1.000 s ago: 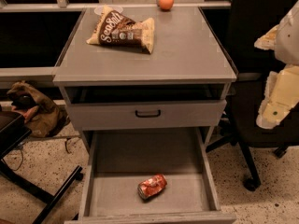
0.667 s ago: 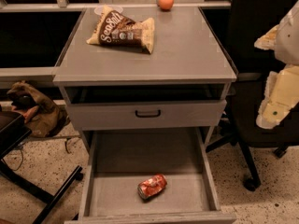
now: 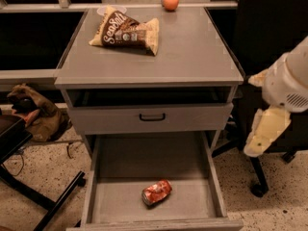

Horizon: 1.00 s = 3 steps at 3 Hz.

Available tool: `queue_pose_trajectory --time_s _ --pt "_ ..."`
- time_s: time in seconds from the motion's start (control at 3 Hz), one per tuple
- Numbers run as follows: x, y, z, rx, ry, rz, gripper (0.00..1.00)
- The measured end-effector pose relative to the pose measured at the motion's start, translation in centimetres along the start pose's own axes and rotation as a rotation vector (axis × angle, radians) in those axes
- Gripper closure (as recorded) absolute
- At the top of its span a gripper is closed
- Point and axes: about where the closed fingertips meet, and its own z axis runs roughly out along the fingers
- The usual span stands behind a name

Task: Pick coke can from middle drawer and place on counter

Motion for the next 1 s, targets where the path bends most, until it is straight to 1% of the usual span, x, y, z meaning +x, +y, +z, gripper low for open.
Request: queue_pose_trajectory --time_s 0.33,0.67,1.0 --pt "1.2 -0.1 7.8 -0.049 -0.086 0.041 0.0" --pt "1.3 0.6 15.7 -0.137 -0.165 0.087 0.0" --pt "1.3 0.6 15.7 -0.137 -0.165 0.087 0.0"
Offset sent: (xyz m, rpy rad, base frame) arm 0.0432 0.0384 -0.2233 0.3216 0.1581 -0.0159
